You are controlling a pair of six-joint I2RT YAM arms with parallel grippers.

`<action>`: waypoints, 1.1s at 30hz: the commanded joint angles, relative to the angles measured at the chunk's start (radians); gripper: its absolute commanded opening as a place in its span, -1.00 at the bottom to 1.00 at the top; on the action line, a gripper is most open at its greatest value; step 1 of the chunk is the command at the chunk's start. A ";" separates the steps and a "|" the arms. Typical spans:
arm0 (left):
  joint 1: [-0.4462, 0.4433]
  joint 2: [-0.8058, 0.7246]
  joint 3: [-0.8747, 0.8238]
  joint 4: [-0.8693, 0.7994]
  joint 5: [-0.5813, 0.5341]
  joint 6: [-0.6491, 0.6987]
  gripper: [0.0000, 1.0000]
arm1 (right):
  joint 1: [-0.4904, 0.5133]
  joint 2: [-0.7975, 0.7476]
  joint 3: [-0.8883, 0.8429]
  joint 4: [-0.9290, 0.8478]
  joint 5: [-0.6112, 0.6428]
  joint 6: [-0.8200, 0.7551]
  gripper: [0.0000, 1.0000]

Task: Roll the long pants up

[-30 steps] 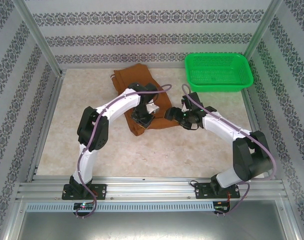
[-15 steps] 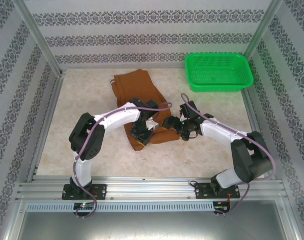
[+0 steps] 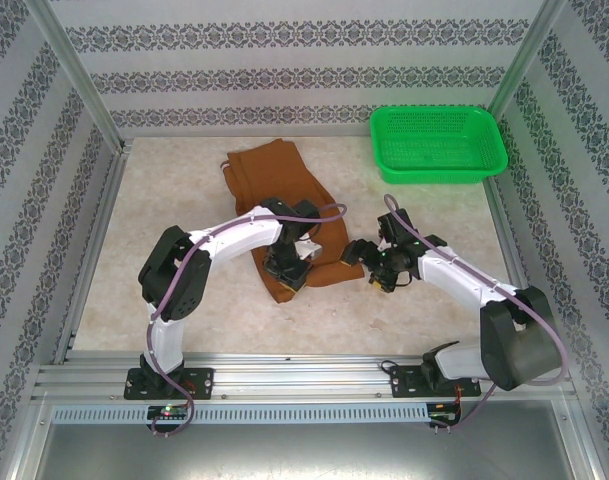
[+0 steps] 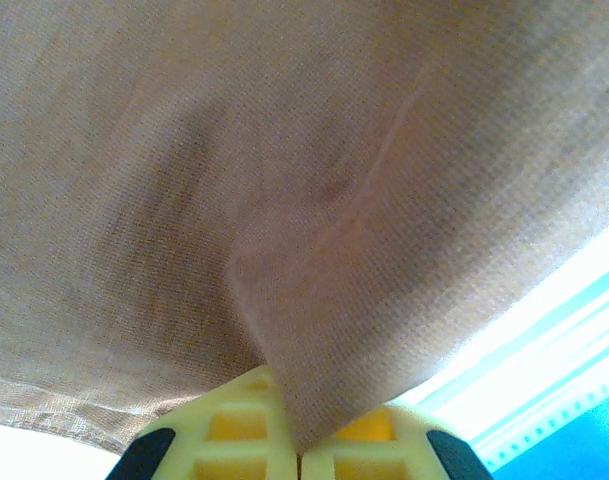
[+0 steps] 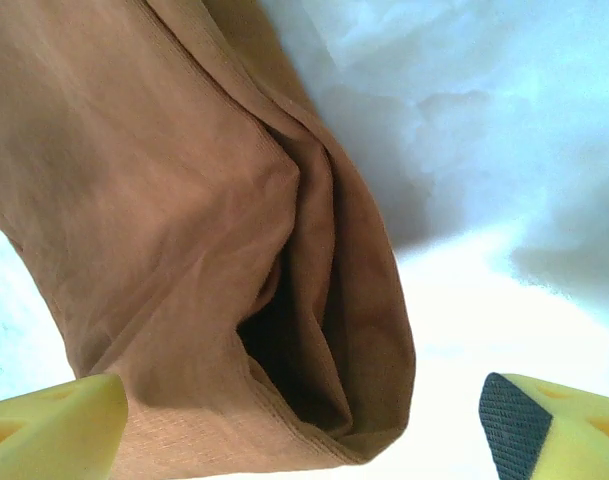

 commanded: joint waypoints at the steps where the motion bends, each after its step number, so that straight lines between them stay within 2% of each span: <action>1: -0.020 -0.018 -0.004 0.022 0.042 -0.015 -1.00 | -0.001 -0.011 -0.030 0.005 -0.007 0.011 0.86; 6: -0.036 -0.030 -0.025 0.032 0.040 -0.019 -1.00 | 0.010 0.036 -0.021 0.078 -0.040 0.069 0.85; 9: -0.036 -0.043 -0.045 0.046 0.044 -0.019 -1.00 | 0.017 0.052 -0.009 0.120 -0.044 0.096 0.75; 10: -0.037 -0.043 -0.047 0.047 0.045 -0.015 -1.00 | 0.019 0.058 -0.002 0.130 -0.041 0.101 0.53; 11: -0.038 -0.043 -0.047 0.045 0.044 -0.009 -1.00 | 0.023 0.061 -0.001 0.153 -0.039 0.103 0.17; 12: -0.038 -0.044 -0.046 0.041 0.039 -0.004 -1.00 | 0.022 0.067 0.003 0.163 -0.041 0.101 -0.63; 13: -0.038 -0.050 -0.043 0.037 0.019 0.003 -1.00 | 0.018 0.069 0.013 0.142 -0.031 0.107 -1.00; 17: -0.038 -0.094 -0.049 0.046 -0.046 0.036 -1.00 | 0.012 0.035 0.002 0.144 -0.013 0.119 -1.00; 18: -0.041 -0.111 -0.061 0.063 -0.079 0.038 -0.94 | 0.011 0.026 -0.002 0.149 -0.009 0.121 -1.00; 20: -0.065 -0.158 -0.101 0.109 -0.163 0.048 -0.55 | 0.011 0.017 -0.012 0.154 -0.006 0.131 -1.00; 21: -0.092 -0.187 -0.124 0.140 -0.234 0.051 -0.47 | 0.010 0.019 -0.012 0.154 -0.009 0.132 -1.00; 23: -0.180 -0.277 -0.220 0.254 -0.392 0.069 -0.10 | 0.010 0.024 -0.027 0.181 -0.020 0.150 -1.00; 24: -0.208 -0.308 -0.255 0.294 -0.437 0.072 0.04 | 0.010 0.030 -0.030 0.188 -0.025 0.156 -1.00; 27: -0.262 -0.355 -0.316 0.363 -0.493 0.064 0.26 | 0.015 0.042 -0.032 0.202 -0.034 0.159 -1.00; 28: -0.269 -0.355 -0.320 0.369 -0.491 0.063 0.76 | 0.017 0.042 -0.033 0.202 -0.032 0.158 -1.00; 29: -0.281 -0.356 -0.324 0.378 -0.506 0.067 0.86 | 0.019 0.042 -0.034 0.205 -0.032 0.157 -1.00; 33: -0.301 -0.320 -0.338 0.417 -0.613 0.082 0.88 | 0.027 0.037 -0.034 0.214 -0.040 0.160 -1.00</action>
